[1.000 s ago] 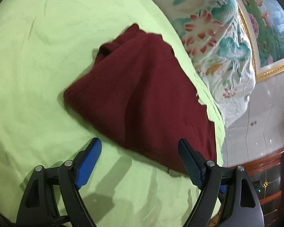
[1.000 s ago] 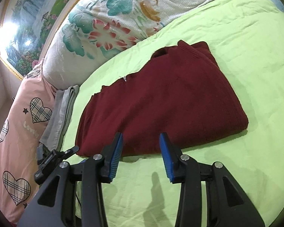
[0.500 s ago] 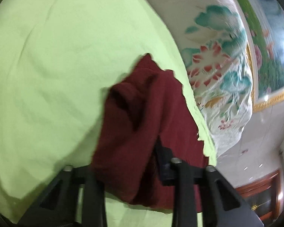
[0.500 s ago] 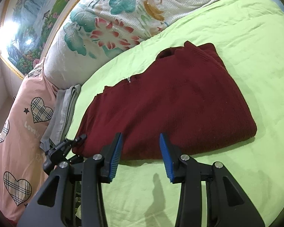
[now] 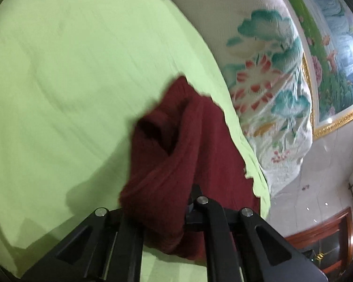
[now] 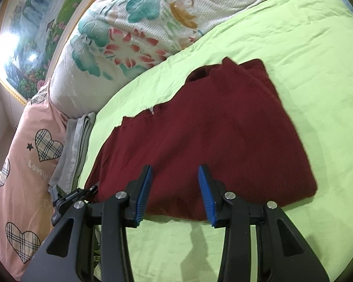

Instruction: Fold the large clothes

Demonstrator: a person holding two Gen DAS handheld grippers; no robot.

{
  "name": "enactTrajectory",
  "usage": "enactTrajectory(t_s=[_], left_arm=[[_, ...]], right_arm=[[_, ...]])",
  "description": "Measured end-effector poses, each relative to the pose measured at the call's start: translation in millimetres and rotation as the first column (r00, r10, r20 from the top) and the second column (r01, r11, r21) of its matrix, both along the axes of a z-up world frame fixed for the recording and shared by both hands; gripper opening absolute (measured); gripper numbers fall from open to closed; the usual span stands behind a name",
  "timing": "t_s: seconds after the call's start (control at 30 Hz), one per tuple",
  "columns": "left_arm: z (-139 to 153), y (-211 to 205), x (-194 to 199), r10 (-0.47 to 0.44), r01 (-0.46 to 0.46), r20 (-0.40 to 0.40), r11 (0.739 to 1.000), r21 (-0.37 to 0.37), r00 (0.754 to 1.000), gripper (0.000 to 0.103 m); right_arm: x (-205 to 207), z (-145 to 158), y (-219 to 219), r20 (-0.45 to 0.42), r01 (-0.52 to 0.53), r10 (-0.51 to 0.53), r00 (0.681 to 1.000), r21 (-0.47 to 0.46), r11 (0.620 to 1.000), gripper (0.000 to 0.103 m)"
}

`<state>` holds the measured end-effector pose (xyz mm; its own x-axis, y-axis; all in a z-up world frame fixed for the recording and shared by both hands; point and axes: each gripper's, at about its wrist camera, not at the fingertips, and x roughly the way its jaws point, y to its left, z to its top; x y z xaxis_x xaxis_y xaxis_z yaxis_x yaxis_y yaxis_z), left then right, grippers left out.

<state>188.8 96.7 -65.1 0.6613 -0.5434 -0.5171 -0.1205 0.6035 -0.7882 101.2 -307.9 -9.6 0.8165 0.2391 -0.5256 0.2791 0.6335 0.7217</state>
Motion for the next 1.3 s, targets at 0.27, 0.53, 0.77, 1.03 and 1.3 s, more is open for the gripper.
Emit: enactTrajectory(t_s=[0.27, 0.53, 0.77, 1.03, 1.3], left_arm=[[-2.8, -8.2, -11.2, -0.076, 0.074, -0.042, 0.995, -0.062, 0.996, 0.056], [-3.0, -36.3, -10.0, -0.009, 0.008, -0.037, 1.000, -0.020, 0.999, 0.066], [-20.2, -35.0, 20.3, -0.036, 0.036, 0.000, 0.994, -0.101, 0.999, 0.015], [68.3, -96.7, 16.3, -0.227, 0.233, 0.244, 0.972, 0.005, 0.943, 0.013], [84.8, -266.1, -10.7, -0.643, 0.554, 0.223, 0.754, 0.354, 0.733, 0.013]], right_arm=[[-3.6, -3.9, -10.3, 0.000, 0.010, -0.010, 1.000, 0.019, 1.000, 0.042], [5.0, -3.5, -5.5, 0.005, -0.028, 0.028, 1.000, 0.023, 0.999, 0.042], [6.1, -1.8, -8.0, 0.011, -0.031, 0.030, 0.999, 0.032, 0.999, 0.042], [26.6, -5.5, -43.1, 0.050, -0.095, 0.089, 0.995, 0.142, 0.985, 0.042], [56.9, -11.2, -91.9, 0.112, -0.175, 0.145, 0.983, 0.330, 0.928, 0.050]])
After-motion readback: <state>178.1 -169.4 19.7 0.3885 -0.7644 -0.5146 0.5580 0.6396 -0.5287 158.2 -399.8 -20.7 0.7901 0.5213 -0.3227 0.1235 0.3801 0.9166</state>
